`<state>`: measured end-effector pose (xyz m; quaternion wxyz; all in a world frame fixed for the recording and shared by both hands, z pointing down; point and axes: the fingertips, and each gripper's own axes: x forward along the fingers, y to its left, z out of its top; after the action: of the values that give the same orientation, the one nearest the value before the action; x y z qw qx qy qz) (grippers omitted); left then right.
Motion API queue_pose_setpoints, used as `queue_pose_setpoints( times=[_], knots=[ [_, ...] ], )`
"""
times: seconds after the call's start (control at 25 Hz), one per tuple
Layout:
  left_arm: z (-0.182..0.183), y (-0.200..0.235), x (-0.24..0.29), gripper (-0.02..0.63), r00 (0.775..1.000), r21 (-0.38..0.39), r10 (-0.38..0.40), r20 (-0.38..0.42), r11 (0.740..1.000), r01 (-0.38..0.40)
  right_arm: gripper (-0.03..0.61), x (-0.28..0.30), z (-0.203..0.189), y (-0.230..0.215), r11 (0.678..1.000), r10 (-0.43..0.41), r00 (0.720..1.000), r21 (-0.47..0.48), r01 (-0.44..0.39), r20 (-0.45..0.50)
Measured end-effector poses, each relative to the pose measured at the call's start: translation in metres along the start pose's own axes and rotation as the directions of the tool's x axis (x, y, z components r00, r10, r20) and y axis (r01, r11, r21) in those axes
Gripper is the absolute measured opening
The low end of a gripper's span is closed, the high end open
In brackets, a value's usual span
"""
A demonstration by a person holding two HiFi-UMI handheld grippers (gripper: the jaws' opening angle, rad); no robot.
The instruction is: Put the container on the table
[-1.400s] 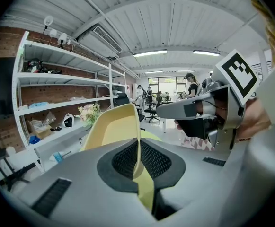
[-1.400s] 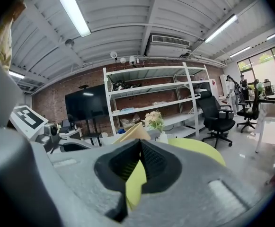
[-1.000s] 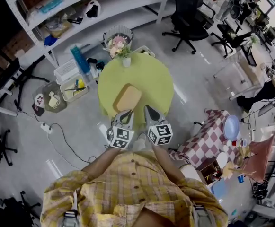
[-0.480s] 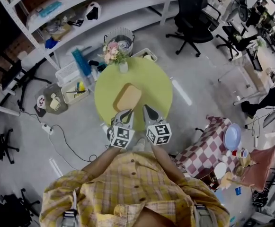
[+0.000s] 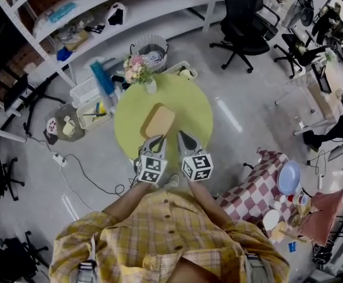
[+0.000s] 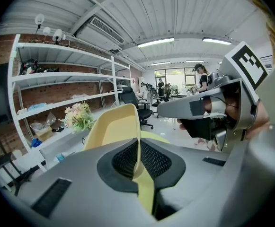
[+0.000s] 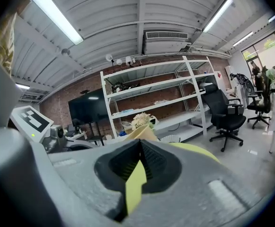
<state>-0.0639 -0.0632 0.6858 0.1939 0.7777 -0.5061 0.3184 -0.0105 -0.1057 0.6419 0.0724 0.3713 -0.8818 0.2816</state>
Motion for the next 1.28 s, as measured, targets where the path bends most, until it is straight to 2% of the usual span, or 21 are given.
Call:
queue_pose_setpoints(
  times=[0.76, 1.08, 1.28],
  knots=[
    [-0.014, 0.031, 0.031, 0.018, 0.995, 0.061, -0.073, -0.072, 0.995, 0.078, -0.002, 0.033, -0.006, -0.013, 0.998, -0.058, 0.998, 0.037, 0.058, -0.011],
    [-0.031, 0.041, 0.045, 0.018, 0.989, 0.034, -0.101, -0.111, 0.994, 0.105, -0.002, 0.039, -0.004, -0.012, 0.997, -0.068, 0.998, 0.017, 0.069, -0.016],
    [-0.039, 0.040, 0.059, 0.018, 0.986, 0.070, -0.113, -0.124, 0.990, 0.122, -0.002, 0.040, -0.007, -0.013, 0.998, -0.064, 0.997, 0.005, 0.064, -0.032]
  ],
)
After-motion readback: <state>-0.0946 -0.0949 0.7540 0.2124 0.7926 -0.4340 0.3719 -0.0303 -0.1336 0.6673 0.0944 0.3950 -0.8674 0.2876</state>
